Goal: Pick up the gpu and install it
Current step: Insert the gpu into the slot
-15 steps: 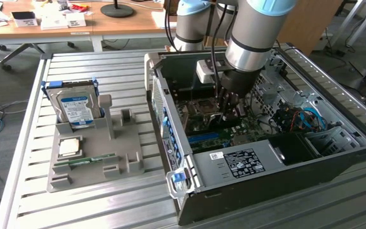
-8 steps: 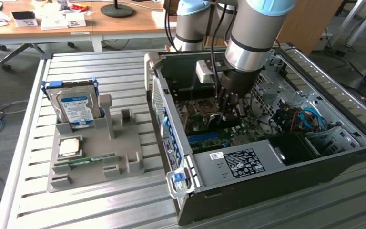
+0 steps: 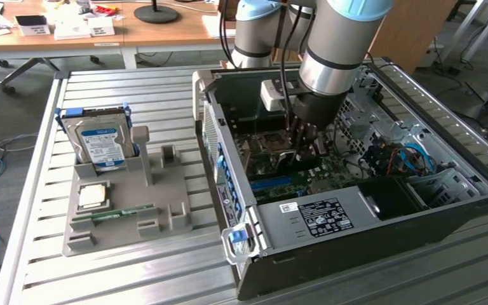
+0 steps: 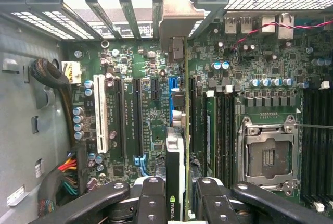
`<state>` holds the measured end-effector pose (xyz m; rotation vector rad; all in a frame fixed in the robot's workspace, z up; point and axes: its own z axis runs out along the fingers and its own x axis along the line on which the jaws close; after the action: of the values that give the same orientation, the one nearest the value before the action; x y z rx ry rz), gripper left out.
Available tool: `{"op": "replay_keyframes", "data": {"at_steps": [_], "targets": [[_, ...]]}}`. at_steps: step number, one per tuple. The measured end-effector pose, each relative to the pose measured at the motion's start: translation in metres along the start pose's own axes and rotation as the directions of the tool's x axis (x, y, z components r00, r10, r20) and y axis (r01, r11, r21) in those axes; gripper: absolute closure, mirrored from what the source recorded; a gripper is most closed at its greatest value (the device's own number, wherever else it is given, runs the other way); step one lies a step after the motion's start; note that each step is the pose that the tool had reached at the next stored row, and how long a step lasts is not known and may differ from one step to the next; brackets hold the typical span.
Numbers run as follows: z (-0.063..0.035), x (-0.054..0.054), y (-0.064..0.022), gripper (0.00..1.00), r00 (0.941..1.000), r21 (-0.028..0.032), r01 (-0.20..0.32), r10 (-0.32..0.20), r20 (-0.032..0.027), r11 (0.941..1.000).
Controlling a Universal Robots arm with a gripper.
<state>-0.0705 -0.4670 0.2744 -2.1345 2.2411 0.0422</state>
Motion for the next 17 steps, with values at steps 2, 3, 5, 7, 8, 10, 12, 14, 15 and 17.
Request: {"op": "replay_keyframes", "data": {"at_steps": [2, 3, 5, 7, 8, 10, 12, 14, 15, 17], "targets": [[0.0000, -0.0003, 0.0000, 0.73, 1.0000, 0.0000, 0.000, 0.000, 0.0000, 1.0000], [0.0000, -0.0003, 0.0000, 0.73, 1.0000, -0.0001, 0.000, 0.000, -0.0004, 1.0000], [0.0003, -0.0005, 0.0002, 0.73, 1.0000, 0.0000, 0.000, 0.000, -0.0016, 1.0000], [0.0005, -0.0005, 0.0002, 0.73, 1.0000, 0.0001, 0.000, 0.000, -0.0025, 1.0000], [0.0006, -0.0005, 0.0002, 0.73, 1.0000, 0.0002, 0.000, 0.000, -0.0031, 1.0000], [0.0005, -0.0005, 0.0002, 0.73, 1.0000, 0.0001, 0.000, 0.000, -0.0033, 1.0000], [0.0006, -0.0005, 0.0007, 0.73, 1.0000, 0.0001, 0.000, 0.000, -0.0035, 1.0000], [0.0007, -0.0005, 0.0011, 0.73, 1.0000, 0.0001, 0.000, 0.000, -0.0033, 1.0000], [0.0007, -0.0004, 0.0012, 0.73, 1.0000, 0.0001, 0.000, 0.000, -0.0033, 1.0000], [0.0007, -0.0004, 0.0016, 0.73, 1.0000, 0.0001, 0.000, 0.000, -0.0033, 1.0000]]}}
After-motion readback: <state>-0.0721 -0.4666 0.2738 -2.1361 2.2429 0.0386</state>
